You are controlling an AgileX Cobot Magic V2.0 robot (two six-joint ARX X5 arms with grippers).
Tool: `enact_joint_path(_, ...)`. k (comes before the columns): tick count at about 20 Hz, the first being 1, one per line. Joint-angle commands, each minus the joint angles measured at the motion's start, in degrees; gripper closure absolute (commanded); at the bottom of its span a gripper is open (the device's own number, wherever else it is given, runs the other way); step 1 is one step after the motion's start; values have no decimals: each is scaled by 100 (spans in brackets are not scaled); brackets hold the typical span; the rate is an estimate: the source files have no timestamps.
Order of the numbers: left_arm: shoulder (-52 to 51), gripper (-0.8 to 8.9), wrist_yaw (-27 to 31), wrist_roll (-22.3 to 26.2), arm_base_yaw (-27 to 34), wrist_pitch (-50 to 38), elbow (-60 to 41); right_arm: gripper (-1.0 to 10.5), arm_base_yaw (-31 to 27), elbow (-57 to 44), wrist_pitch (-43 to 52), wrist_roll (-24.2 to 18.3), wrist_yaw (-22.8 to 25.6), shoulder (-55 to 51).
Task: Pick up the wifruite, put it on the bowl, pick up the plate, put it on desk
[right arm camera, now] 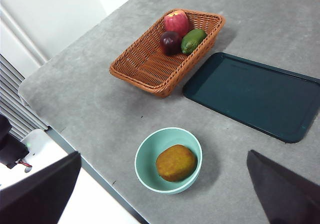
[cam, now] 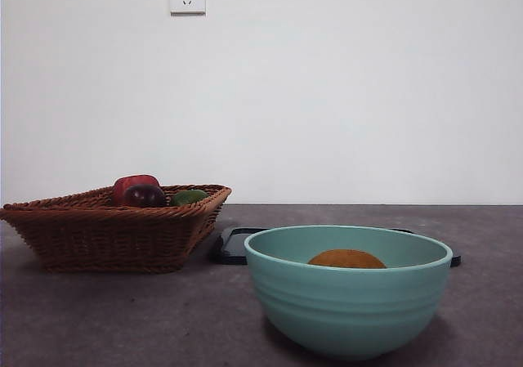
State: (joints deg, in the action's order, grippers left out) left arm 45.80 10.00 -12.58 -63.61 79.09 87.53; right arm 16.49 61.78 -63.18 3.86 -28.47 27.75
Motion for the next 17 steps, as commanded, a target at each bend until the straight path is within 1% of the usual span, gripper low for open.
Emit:
enact_joint_path(1, -710, 220, 15, -57, -57, -240, -337, 291, 24, 92, 44, 24, 4, 22)
enact_joint_path(3, -1239, 220, 15, -59, -57, -240, -686, 291, 24, 92, 4, 24, 50, 22)
enact_joint_path(6, -1801, 220, 15, -59, -57, -240, -1150, 291, 24, 92, -66, 28, 293, 22)
enact_joint_path(8, -2026, 220, 15, -76, -57, -249, -1462, 291, 26, 92, -79, 138, 299, 22)
enact_joint_path(11, -2122, 220, 15, -76, -57, -256, -1786, 291, 24, 92, -74, 214, 299, 22)
enact_joint_path(15, -2111, 220, 13, -74, -57, -457, -1784, 291, 26, 92, -39, 214, 297, 22)
enact_joint_path(16, -2114, 220, 13, -55, -57, -485, -1779, 292, 26, 92, 11, 315, 293, 22)
enact_joint_path(17, -2114, 220, 13, -42, -57, -485, -1779, 292, 24, 92, 13, 551, 295, 22)
